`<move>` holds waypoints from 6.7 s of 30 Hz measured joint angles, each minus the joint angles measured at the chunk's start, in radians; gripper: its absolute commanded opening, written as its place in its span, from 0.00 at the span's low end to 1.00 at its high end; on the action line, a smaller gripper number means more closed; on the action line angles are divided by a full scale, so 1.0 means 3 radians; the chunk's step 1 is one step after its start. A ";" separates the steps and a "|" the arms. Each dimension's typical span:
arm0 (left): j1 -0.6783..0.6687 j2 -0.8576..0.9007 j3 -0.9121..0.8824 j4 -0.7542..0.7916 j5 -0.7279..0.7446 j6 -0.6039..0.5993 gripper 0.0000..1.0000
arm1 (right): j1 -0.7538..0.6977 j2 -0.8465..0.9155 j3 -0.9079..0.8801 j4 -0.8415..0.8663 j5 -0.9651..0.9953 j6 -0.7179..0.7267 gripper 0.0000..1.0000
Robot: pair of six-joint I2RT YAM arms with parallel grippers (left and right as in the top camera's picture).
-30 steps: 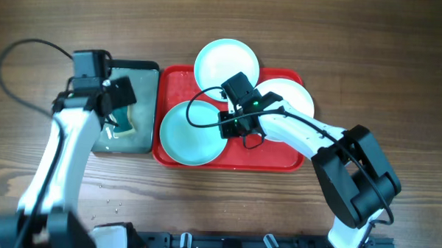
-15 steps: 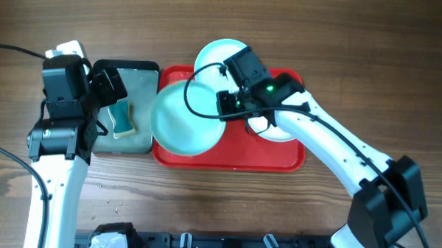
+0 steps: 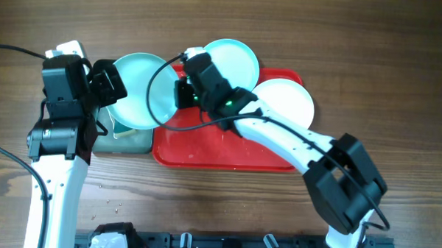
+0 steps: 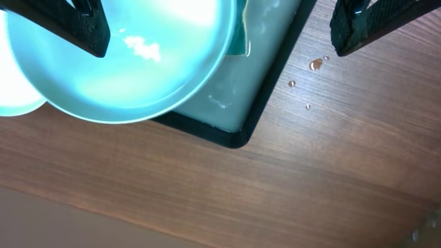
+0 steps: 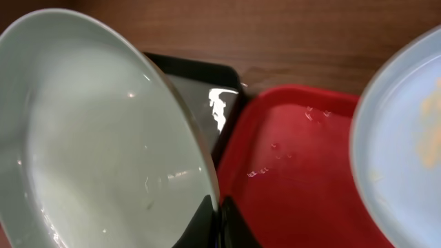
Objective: Clean dirty plates on tray and stack at the side
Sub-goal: 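Lift the teal plate with the right gripper over the black tray, then carry the teal plate right and set it on the table, then grip the upper teal plate rim with the right gripper, drag it down, then dip the sponge into the soapy water with the left gripper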
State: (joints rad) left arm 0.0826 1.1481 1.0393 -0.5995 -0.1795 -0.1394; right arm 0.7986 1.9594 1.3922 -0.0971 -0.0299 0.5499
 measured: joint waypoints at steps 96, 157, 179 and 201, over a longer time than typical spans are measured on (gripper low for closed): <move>0.0000 0.0000 0.0000 -0.0010 0.0000 0.0000 1.00 | -0.3709 0.0095 0.0018 -0.2527 0.0310 -0.1293 0.13; 0.0000 0.0000 0.0000 -0.0011 0.0000 0.0000 1.00 | -0.1195 0.0807 0.0795 -0.2393 -0.0982 -0.1141 0.22; 0.0000 0.0000 0.0000 -0.0033 0.0017 0.0000 1.00 | -0.1188 0.0807 0.0791 -0.2004 -0.0880 -0.1125 0.29; 0.0004 0.1478 -0.0168 -0.0160 0.0299 -0.0011 0.73 | -0.1186 0.0807 0.0790 -0.2096 -0.0870 -0.1086 0.31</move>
State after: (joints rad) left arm 0.0837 1.5913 0.9890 -0.6476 -0.0898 -0.1429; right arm 0.4427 2.2017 1.6291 -0.7258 -0.2909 0.2241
